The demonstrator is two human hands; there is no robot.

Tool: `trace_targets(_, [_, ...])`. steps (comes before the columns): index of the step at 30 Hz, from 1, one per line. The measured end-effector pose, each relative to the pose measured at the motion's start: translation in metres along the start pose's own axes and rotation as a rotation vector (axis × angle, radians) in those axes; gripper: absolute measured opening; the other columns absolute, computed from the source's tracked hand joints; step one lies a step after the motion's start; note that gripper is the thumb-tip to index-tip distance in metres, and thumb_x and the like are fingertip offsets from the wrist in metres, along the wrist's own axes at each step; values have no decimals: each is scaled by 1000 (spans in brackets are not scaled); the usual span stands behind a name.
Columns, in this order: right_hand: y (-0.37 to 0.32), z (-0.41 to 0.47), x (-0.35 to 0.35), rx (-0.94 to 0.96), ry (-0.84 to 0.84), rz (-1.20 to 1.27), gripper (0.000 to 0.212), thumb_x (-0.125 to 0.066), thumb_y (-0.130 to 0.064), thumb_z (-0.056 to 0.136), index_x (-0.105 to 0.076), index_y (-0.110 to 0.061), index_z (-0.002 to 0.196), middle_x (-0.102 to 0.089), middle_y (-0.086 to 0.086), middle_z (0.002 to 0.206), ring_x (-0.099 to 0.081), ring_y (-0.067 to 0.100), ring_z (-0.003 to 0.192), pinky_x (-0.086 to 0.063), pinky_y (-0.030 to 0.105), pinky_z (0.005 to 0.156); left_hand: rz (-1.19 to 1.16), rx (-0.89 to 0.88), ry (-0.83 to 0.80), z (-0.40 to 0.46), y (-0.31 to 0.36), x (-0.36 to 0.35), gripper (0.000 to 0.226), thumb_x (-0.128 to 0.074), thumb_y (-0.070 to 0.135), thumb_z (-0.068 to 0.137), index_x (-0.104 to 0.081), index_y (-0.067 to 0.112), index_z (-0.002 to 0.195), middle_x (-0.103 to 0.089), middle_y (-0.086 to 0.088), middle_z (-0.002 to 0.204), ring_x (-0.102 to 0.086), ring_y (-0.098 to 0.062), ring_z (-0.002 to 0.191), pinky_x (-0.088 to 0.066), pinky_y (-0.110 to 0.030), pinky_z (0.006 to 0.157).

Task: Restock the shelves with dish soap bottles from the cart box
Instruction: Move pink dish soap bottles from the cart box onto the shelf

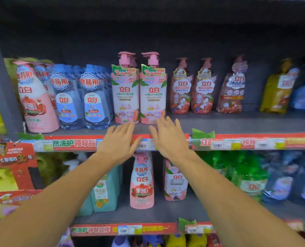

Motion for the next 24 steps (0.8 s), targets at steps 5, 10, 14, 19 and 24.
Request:
trace_targets(5, [6, -47, -13, -10, -76, -137, 68, -21, -45, 106, -6, -5, 158, 1, 13, 167, 4, 29, 154, 1, 48, 125, -25, -74, 135, -26, 21, 6, 70, -33, 45, 92, -48, -4, 139, -50, -21, 144, -51, -33, 132, -35, -61, 107])
trace_targets(10, [14, -104, -20, -89, -190, -172, 73, -37, -40, 103, -3, -6, 158, -2, 12, 167, -2, 28, 154, -7, 46, 124, -132, -120, 143, -66, 53, -3, 74, -35, 41, 84, -49, -9, 137, -48, -26, 144, -49, -38, 132, -39, -59, 105])
trace_targets(14, [29, -184, -42, -225, -365, -153, 78, -46, -33, 102, 0, -6, 158, -4, 12, 167, -7, 26, 154, -10, 40, 124, -288, -220, -85, -128, 108, -45, 69, -39, 39, 79, -61, -5, 128, -62, -22, 130, -62, -37, 119, -51, -56, 93])
trace_targets(19, [65, -286, -48, -419, -502, -178, 76, -48, -33, 101, -6, -3, 157, -13, 15, 164, -14, 30, 152, -18, 42, 122, -386, -311, -265, -178, 162, -69, 62, -46, 39, 76, -68, -5, 113, -69, -22, 114, -69, -36, 103, -57, -50, 81])
trace_targets(24, [98, -373, -26, -638, -507, -141, 62, -49, -25, 101, -22, 0, 151, -29, 17, 154, -27, 32, 144, -28, 38, 116, -524, -401, -344, -215, 226, -54, 57, -50, 31, 98, -43, -2, 144, -43, -19, 150, -38, -31, 141, -30, -38, 116])
Point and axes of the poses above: each hand's wrist, its own z-axis towards the middle knuckle, its own x-axis out of the back of the hand, y = z × x, the point moved 7 cm from there along z, towards the middle knuckle
